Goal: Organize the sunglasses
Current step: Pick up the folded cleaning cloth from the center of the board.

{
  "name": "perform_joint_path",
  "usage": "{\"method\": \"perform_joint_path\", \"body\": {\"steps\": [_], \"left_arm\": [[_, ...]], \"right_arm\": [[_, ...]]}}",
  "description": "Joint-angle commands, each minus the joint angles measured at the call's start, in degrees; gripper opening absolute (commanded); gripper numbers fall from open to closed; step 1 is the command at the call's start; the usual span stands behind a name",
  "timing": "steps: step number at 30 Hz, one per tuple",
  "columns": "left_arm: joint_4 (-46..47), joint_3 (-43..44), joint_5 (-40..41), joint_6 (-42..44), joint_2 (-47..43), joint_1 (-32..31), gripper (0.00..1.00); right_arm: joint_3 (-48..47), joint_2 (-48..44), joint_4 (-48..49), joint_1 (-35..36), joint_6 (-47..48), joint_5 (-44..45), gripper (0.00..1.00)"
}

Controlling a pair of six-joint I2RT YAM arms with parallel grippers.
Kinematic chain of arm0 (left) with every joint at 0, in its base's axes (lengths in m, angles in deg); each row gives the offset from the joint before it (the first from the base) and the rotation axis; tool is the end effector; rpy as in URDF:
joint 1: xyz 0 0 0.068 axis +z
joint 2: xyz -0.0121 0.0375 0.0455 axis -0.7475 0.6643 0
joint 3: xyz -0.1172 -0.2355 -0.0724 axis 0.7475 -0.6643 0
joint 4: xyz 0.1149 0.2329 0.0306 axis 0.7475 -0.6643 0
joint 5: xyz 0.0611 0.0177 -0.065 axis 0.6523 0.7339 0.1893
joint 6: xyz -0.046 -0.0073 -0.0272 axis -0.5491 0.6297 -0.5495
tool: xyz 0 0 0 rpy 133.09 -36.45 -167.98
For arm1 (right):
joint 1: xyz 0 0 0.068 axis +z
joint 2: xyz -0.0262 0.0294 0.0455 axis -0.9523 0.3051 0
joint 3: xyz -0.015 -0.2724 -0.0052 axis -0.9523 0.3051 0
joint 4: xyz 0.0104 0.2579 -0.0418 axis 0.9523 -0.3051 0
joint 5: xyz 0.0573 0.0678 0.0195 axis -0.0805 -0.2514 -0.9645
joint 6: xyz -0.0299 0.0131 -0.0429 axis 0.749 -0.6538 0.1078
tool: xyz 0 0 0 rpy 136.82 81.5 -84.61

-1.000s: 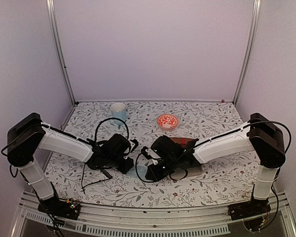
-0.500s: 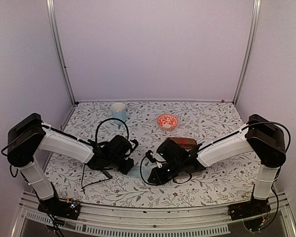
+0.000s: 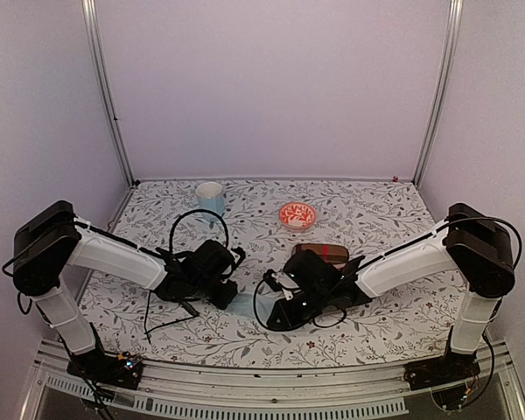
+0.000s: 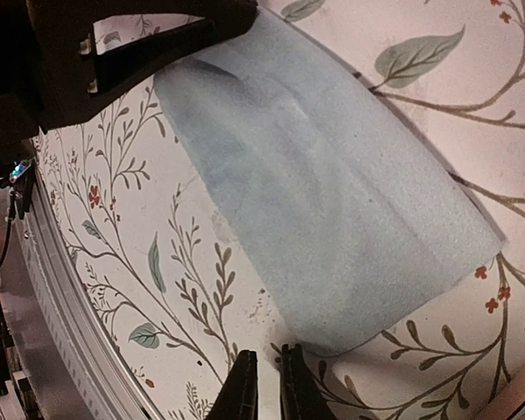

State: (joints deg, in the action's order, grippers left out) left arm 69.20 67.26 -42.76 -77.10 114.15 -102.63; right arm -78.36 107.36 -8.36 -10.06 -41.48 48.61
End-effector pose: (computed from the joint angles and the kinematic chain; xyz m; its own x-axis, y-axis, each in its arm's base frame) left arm 0.1882 -0.2475 0.1220 -0.6925 0.4286 -0.5803 0.5228 0.8525 0.0057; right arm 0.1571 0.3203 0.1240 -0.8199 -0.4305 -0.3774 -0.5724 0.6253 0.5303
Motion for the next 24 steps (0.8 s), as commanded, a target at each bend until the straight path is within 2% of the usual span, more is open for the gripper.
{"method": "perform_joint_path", "body": {"steps": [1, 15, 24], "left_arm": [[-5.61, -1.36, 1.11, 0.28, 2.28, -0.23, 0.34], [-4.66, -1.54, 0.17, 0.55, 2.22, -0.23, 0.34], [-4.61, -2.39, 0.98, 0.42, 1.82, -0.23, 0.34]], "right_arm": [[-4.10, -0.84, -0.49, -0.40, 0.76, 0.49, 0.12], [-6.57, 5.47, 2.99, -2.41, 0.39, 0.13, 0.13], [-0.17, 3.54, 2.41, -2.17, -1.47, 0.29, 0.12]]}}
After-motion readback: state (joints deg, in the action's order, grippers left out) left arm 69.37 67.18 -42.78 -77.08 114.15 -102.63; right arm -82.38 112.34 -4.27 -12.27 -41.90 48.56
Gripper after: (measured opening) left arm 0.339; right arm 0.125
